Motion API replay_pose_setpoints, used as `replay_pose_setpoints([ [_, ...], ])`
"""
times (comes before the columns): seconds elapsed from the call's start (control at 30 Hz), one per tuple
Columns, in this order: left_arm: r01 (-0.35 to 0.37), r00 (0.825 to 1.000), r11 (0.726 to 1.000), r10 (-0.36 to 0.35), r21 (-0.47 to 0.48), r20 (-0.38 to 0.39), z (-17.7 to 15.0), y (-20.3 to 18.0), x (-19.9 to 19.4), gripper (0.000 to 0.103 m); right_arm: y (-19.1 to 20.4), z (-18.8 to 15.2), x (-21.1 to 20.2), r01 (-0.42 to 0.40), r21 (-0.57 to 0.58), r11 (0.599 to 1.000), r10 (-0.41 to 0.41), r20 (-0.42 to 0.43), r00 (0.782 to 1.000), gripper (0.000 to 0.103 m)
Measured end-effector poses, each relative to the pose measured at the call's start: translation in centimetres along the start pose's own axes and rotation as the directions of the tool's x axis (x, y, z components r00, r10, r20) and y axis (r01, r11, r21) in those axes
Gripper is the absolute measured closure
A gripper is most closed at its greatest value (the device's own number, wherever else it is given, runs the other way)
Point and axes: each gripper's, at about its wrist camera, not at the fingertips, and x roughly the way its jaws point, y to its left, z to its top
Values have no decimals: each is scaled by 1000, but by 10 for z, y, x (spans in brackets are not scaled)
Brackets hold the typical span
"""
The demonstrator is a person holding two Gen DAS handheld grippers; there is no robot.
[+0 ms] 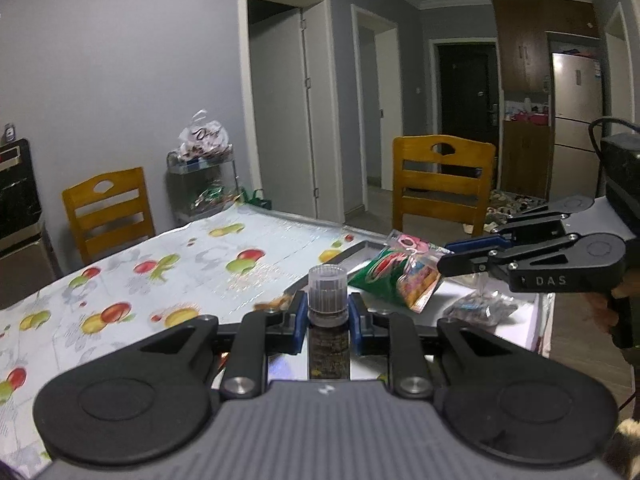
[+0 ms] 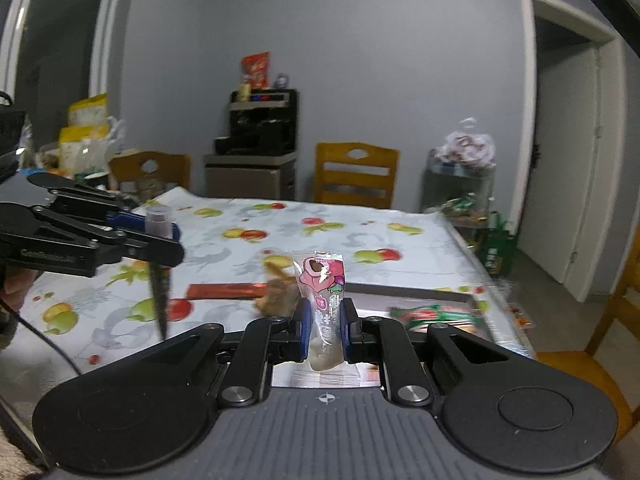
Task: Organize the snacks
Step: 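Lower the tubes into the tray and open both tools to release them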
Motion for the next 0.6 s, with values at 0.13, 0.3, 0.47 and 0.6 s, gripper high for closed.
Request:
replay_pose_setpoints([
  [0.13, 33, 999, 999, -33, 10, 20, 14, -12, 7, 85, -21, -3, -7, 51, 20, 998, -52, 10, 999, 86],
  [0.3, 73, 997, 997, -74, 14, 38, 31, -26, 21, 85, -40, -12, -8, 89, 41, 995, -89, -4, 996, 86],
  [0.47, 99, 995, 995, -100, 22, 31, 42, -39, 44, 86, -54, -23, -10, 99, 67, 993, -98, -25, 995, 86],
  [0.6, 120, 992, 992, -121, 39, 28, 51, -50, 59, 87, -62, -33, -10, 106, 87, 991, -102, -47, 994, 86],
])
